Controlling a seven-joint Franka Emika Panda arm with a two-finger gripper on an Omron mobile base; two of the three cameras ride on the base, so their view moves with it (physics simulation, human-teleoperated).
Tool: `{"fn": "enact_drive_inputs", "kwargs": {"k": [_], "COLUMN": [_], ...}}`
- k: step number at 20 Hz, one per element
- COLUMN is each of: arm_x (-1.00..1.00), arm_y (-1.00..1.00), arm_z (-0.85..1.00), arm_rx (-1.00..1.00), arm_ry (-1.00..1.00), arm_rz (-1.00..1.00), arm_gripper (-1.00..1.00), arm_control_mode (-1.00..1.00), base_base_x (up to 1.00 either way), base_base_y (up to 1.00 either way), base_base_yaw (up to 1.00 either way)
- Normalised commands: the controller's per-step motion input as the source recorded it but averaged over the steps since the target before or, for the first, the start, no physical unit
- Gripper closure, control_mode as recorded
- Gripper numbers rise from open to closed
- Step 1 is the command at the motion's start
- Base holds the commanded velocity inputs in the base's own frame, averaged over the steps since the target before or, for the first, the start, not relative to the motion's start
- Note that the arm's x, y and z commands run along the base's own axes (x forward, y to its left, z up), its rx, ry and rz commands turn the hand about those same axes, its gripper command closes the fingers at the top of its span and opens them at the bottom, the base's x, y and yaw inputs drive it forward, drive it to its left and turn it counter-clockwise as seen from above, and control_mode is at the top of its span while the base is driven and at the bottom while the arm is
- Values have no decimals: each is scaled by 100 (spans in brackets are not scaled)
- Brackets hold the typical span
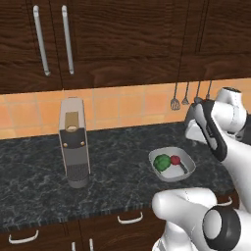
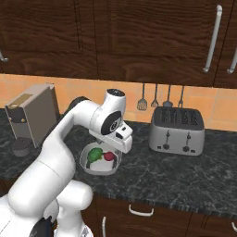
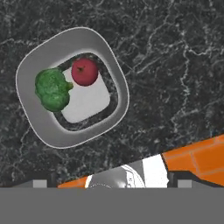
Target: Take the meat container that has the chicken drumstick and place it on the second highest rack of the freezer. Then take the vegetable container that has the tomato and broccoli and place it on the highest rack of the freezer.
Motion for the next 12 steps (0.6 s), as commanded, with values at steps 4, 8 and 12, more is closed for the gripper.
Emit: {"fn": "enact_drive_inputs", "kwargs": {"k": [4,8,12], "arm_x": [28,29,41], "arm_y": [-20,-8,0], "arm_z": [-49,-32,-30], "arm_rx": [-6,0,0], "arm_ry": [1,3,3], "arm_rz": [28,24,19], "arm_gripper": [-100,-100,-100], "arm_control_mode": [-100,-100,-100], "base_base_x": [0,0,0], "base_base_y": [0,0,0], "base_base_yaw": [0,0,0]}}
